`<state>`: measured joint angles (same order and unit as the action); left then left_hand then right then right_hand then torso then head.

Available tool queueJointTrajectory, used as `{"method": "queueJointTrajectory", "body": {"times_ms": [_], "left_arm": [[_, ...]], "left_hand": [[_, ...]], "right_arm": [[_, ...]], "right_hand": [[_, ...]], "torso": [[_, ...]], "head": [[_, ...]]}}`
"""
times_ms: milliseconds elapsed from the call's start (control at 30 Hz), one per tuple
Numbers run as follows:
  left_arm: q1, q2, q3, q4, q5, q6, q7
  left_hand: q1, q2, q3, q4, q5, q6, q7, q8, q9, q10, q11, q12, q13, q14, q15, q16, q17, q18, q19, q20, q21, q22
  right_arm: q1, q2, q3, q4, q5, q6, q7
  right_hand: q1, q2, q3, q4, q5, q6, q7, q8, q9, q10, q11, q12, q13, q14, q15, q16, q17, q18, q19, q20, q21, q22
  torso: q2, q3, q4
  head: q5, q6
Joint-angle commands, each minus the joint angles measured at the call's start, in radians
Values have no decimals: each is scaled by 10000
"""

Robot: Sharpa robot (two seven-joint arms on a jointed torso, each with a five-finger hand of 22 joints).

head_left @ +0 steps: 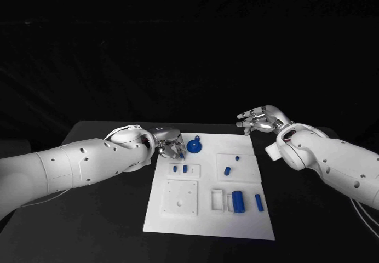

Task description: Assemble the parts on the task board

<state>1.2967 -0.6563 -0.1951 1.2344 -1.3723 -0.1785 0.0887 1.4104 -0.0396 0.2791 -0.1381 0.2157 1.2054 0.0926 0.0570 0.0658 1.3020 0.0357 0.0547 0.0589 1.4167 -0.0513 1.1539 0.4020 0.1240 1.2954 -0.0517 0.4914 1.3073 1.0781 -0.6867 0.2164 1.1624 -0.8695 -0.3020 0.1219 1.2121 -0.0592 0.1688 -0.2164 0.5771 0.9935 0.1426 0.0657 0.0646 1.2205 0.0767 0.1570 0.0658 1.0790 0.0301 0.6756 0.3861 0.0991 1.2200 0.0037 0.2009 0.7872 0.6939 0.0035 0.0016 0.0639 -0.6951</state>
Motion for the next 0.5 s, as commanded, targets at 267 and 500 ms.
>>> {"method": "queueJointTrajectory", "body": {"times_ms": [267,500], "left_arm": [[-51,129,-51,-117,-75,192,23],[-64,167,-61,-155,-76,234,22]], "left_hand": [[-1,-75,26,57,12,-76,-6,57,14,-13,19,39,13,15,87,29,-11,106,-60,-6,78,188],[-1,-75,26,57,12,-76,-6,57,14,-13,19,39,13,15,87,29,-11,106,-60,-6,78,188]], "right_arm": [[-3,30,5,5,-80,91,119],[-4,38,5,1,-80,94,121]], "right_hand": [[-43,13,39,7,15,48,39,-8,-9,25,15,-65,-14,34,-14,55,14,142,7,16,-8,-4],[-43,13,39,7,15,48,39,-8,-9,25,15,-65,-14,34,-14,55,14,142,7,16,-8,-4]], "torso": [[2,-7,10],[-1,-2,13]], "head": [[1,-10],[14,-24]]}}
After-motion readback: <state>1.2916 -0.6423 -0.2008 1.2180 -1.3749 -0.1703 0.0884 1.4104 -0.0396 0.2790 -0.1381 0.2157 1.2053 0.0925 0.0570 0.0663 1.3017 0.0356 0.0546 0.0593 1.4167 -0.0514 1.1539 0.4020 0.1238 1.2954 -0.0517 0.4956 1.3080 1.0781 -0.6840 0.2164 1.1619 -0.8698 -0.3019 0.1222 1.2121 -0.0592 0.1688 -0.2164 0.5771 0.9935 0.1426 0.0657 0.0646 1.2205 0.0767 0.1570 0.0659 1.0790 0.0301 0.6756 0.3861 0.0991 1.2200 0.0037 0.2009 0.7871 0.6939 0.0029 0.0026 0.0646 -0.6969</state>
